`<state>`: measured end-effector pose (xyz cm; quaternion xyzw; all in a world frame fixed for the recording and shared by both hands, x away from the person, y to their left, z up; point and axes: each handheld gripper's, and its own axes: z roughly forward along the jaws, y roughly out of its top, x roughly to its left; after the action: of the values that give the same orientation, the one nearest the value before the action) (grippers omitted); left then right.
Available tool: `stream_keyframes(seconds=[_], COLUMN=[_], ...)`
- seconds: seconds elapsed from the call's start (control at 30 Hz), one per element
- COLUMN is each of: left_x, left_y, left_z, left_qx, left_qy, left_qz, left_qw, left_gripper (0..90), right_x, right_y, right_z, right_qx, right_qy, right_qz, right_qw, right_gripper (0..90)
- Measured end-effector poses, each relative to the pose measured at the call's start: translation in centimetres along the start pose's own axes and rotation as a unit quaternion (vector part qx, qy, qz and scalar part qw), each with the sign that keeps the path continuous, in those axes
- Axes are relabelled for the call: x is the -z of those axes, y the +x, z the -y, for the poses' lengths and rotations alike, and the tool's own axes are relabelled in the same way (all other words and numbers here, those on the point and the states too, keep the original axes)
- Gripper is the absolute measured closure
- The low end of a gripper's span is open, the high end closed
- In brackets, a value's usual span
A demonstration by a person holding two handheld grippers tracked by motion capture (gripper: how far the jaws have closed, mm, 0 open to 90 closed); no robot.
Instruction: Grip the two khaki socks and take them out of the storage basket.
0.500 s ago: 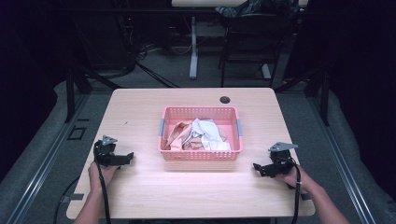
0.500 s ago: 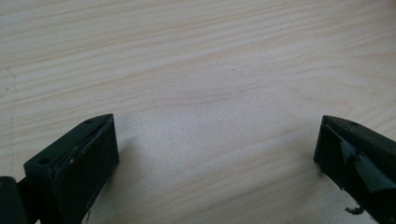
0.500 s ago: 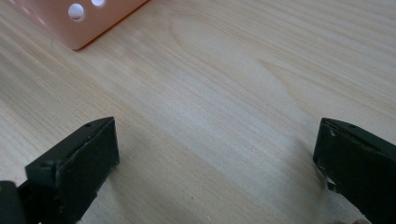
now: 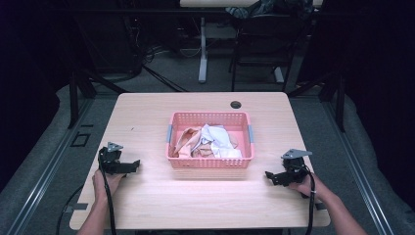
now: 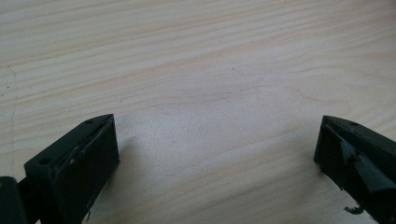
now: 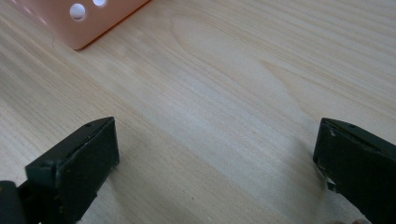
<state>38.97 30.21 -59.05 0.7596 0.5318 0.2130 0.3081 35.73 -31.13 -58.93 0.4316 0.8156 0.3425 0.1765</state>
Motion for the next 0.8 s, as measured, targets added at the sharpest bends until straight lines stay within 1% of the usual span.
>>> stream_keyframes(seconds=[0.03, 0.07, 0.13, 0.23, 0.27, 0.3, 0.37, 0.43, 0.5, 0.53, 0.57, 0.63, 0.67, 0.73, 0.77, 0.8], left_x=[0.1, 0.2, 0.2, 0.4, 0.5, 0.7, 1.1, 1.5, 2.1, 2.1, 2.4, 2.6, 2.8, 3.2, 3.5, 3.6], left_y=[0.0, 0.0, 0.1, -0.1, -0.2, -0.3, -0.4, -0.4, -0.5, -0.5, -0.6, -0.7, -0.7, -0.7, -0.9, -0.9], left_z=[0.0, 0.0, -0.1, -0.2, -0.4, -0.7, -1.0, -1.3, -1.6, -1.6, -1.9, -2.0, -2.2, -2.5, -2.7, -2.8], left_qx=[-0.001, 0.001, 0.002, -0.005, -0.011, -0.014, -0.008, -0.004, -0.008, -0.008, -0.013, -0.013, -0.011, -0.013, -0.009, -0.01], left_qy=[0.005, 0.007, 0.008, 0.005, 0.008, 0.012, 0.002, 0.002, -0.002, -0.002, 0.002, 0.001, -0.001, 0.0, 0.0, 0.003], left_qz=[-0.003, -0.007, -0.008, -0.013, -0.015, -0.014, -0.012, -0.009, -0.01, -0.01, -0.009, -0.008, -0.006, -0.003, 0.004, 0.01], left_qw=[1.0, 0.9999, 0.9999, 0.9999, 0.9998, 0.9997, 0.9999, 0.9999, 0.9999, 0.9999, 0.9999, 0.9999, 0.9999, 0.9999, 1.0, 0.9999], left_gripper=[0.0, 0.0, 0.0, 0.0, 0.0, 0.0, 0.0, 0.0, 0.0, 0.0, 0.0, 0.0, 0.0, 0.0, 0.0, 0.0], right_x=[0.0, 0.0, 0.0, 0.0, 0.0, 0.0, 0.0, 0.0, 0.0, 0.0, 0.0, 0.0, 0.0, 0.0, 0.0, 0.0], right_y=[0.0, 0.0, 0.0, 0.0, 0.0, 0.0, 0.0, 0.0, 0.0, 0.0, 0.0, 0.0, 0.0, 0.0, 0.0, 0.0], right_z=[0.0, 0.0, 0.0, 0.0, 0.0, 0.0, 0.0, 0.0, 0.0, 0.0, 0.0, 0.0, 0.0, 0.0, 0.0, 0.0], right_qx=[0.0, 0.001, 0.001, 0.001, 0.001, 0.001, 0.001, 0.001, 0.001, 0.001, 0.001, 0.001, 0.001, 0.001, 0.001, 0.001], right_qy=[0.001, 0.001, 0.001, 0.001, 0.001, 0.001, 0.002, 0.001, 0.001, 0.001, 0.001, 0.001, 0.001, 0.001, 0.001, 0.001], right_qz=[0.001, 0.001, 0.001, 0.001, 0.001, 0.001, 0.001, 0.001, 0.002, 0.001, 0.001, 0.001, 0.001, 0.001, 0.001, 0.001], right_qw=[1.0, 1.0, 1.0, 1.0, 1.0, 1.0, 1.0, 1.0, 1.0, 1.0, 1.0, 1.0, 1.0, 1.0, 1.0, 1.0], right_gripper=[0.0, 0.0, 0.0, 0.0, 0.0, 0.0, 0.0, 0.0, 0.0, 0.0, 0.0, 0.0, 0.0, 0.0, 0.0, 0.0])
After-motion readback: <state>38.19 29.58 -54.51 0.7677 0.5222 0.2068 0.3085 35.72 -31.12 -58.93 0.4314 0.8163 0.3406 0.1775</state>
